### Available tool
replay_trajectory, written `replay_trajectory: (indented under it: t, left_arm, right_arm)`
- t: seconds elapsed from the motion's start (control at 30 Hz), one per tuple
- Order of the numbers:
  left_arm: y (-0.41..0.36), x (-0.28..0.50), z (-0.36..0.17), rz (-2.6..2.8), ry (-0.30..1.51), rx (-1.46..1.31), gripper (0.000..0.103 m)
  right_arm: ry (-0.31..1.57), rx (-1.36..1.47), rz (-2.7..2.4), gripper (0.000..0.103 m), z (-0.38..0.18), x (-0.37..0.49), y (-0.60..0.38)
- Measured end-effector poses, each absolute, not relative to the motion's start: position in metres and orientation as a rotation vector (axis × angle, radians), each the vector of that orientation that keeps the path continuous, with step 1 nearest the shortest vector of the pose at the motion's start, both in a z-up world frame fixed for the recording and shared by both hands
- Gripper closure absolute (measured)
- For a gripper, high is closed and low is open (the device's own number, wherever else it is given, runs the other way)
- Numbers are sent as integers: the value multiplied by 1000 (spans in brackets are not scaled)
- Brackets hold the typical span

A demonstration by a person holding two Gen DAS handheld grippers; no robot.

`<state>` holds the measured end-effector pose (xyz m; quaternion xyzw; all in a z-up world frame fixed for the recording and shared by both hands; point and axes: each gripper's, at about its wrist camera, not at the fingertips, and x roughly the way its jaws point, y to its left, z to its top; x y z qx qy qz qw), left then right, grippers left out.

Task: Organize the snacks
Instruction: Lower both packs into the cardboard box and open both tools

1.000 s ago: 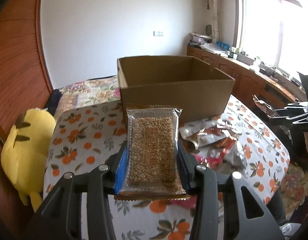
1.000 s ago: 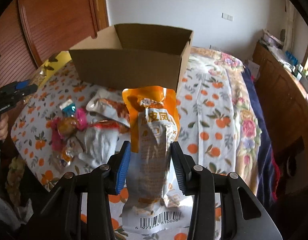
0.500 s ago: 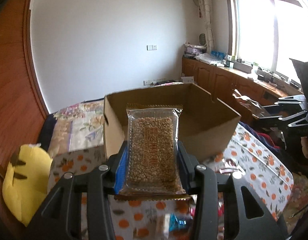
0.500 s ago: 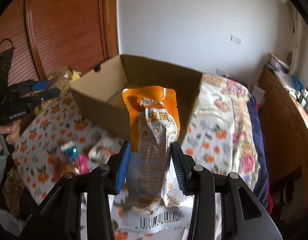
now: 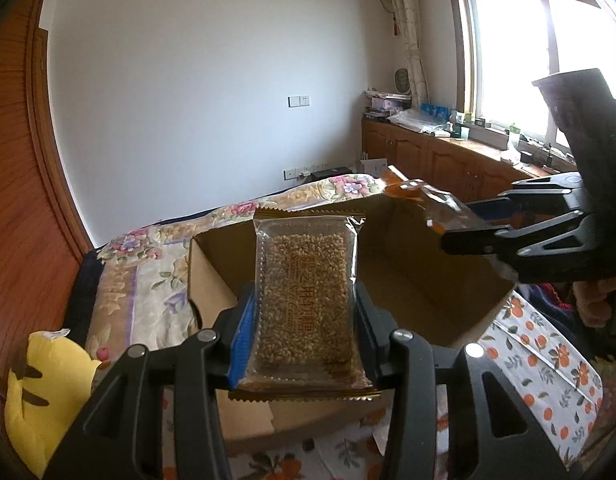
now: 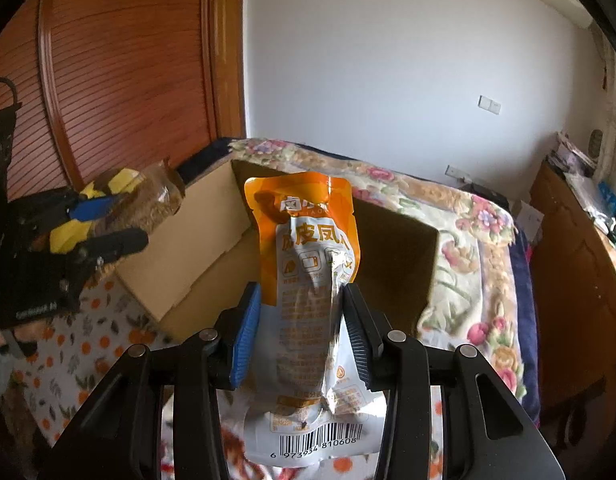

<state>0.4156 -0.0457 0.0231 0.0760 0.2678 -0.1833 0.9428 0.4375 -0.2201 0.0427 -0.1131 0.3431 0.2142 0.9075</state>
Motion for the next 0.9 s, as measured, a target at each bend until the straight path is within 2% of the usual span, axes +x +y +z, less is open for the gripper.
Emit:
replay_trajectory:
  t: [0.37, 0.9]
  left_arm:
    - [-57, 449, -2, -385, 608, 143, 58]
    - [-68, 439, -7, -364, 666, 166, 39]
  right_arm:
    - [775, -209, 432, 61, 0, 475, -207]
    - [807, -197, 399, 58, -21, 476, -209]
